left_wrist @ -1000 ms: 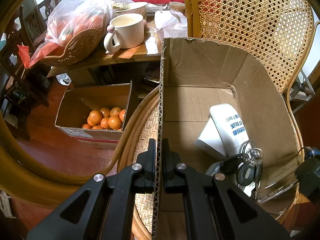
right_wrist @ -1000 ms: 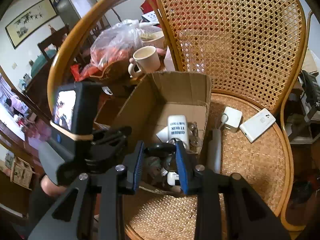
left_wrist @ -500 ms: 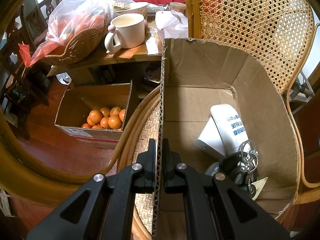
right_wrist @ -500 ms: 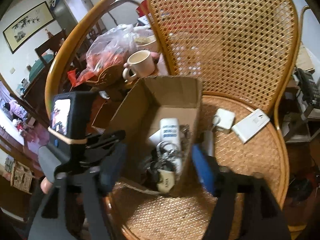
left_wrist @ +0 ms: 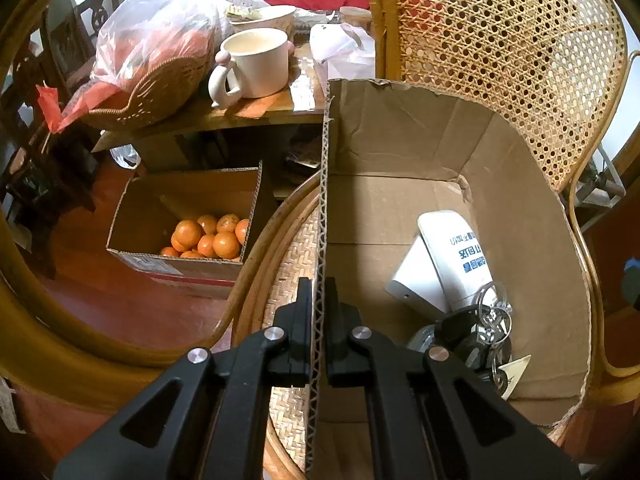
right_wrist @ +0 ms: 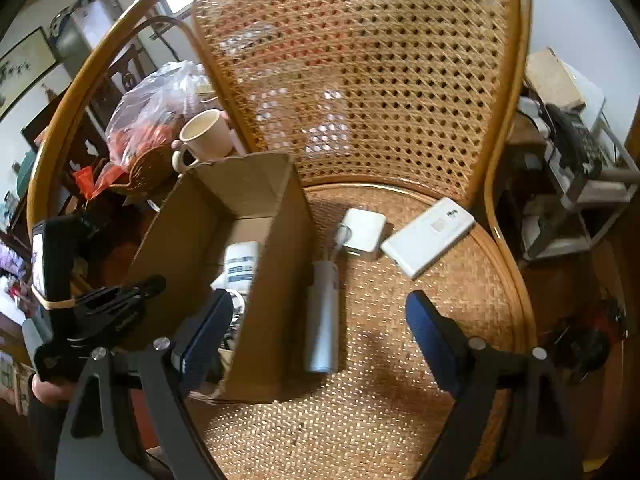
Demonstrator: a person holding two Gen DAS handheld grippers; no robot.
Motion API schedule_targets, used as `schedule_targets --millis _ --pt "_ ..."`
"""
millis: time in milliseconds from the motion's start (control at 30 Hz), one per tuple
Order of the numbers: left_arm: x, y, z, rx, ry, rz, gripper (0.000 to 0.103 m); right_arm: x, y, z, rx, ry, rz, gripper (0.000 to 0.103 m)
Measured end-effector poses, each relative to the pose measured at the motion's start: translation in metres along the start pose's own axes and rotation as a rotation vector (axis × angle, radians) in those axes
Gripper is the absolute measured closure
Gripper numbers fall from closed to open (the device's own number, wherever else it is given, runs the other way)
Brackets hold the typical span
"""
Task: Organize rigid objects
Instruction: 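Move the right tool back over the seat to the white tube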
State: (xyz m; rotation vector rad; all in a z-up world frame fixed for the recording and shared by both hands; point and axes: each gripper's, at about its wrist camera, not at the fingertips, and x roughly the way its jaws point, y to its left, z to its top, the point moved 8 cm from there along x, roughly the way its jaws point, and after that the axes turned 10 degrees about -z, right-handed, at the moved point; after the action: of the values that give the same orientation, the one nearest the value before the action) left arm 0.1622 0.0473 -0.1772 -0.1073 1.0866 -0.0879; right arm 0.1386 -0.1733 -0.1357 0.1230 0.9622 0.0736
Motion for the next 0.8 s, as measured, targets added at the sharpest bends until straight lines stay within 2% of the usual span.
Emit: schedule_targets --millis 167,333,633,800 --pt "0.001 0.000 0.001 0.003 -0.001 0.003 0.099 0.009 -0.011 -0.004 0.004 -0.012 0.006 0.010" --pt "0.001 -0.001 0.000 0.007 -0.001 0.004 0.099 0.021 -0.025 -0.005 -0.022 -0.027 -0.069 0.010" --pt "0.002 0.000 0.001 0.005 0.000 0.004 0.099 0.054 -0.027 -0.022 -0.189 -0.022 -0.173 0.010" --pt "0.003 0.001 0.002 0.005 0.001 0.006 0.099 0.068 -0.025 -0.030 -0.212 0.021 -0.151 0.010"
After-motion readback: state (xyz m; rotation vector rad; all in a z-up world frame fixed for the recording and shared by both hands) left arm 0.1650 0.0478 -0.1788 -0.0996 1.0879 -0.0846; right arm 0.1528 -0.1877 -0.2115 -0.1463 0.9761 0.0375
